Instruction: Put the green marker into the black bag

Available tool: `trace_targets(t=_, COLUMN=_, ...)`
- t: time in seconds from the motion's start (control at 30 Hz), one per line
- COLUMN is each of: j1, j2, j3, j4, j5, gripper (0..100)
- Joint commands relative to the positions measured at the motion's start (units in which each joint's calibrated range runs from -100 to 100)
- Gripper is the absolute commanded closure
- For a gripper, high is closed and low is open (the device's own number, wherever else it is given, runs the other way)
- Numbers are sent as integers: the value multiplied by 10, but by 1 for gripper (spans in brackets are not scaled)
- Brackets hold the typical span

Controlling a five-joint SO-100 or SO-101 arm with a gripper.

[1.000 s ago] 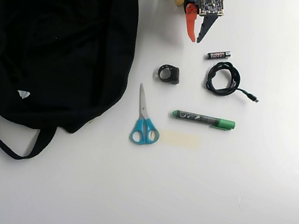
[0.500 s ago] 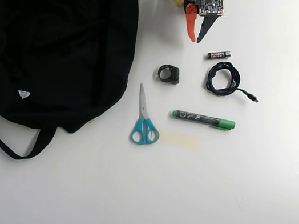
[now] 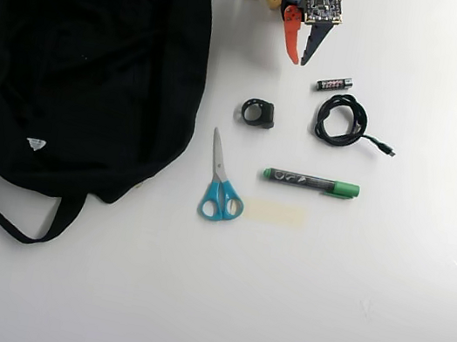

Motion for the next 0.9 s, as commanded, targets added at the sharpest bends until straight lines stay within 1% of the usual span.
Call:
trace_targets(t=0.0, j1=2, j2=-5, j3=8, j4=2, j5=-3, gripper=98)
trace_targets(t=0.67, j1=-5, j2=1, j3=7, j4=-2, j5=-4, gripper=98)
trace_targets(t=0.77, j1=-4, j2=2, j3=-3, j4=-51, j5=-4, gripper=98)
trace_targets(t=0.87, j1=-5, j2=2, j3=-5, j4=-128, j5=-1, gripper=98)
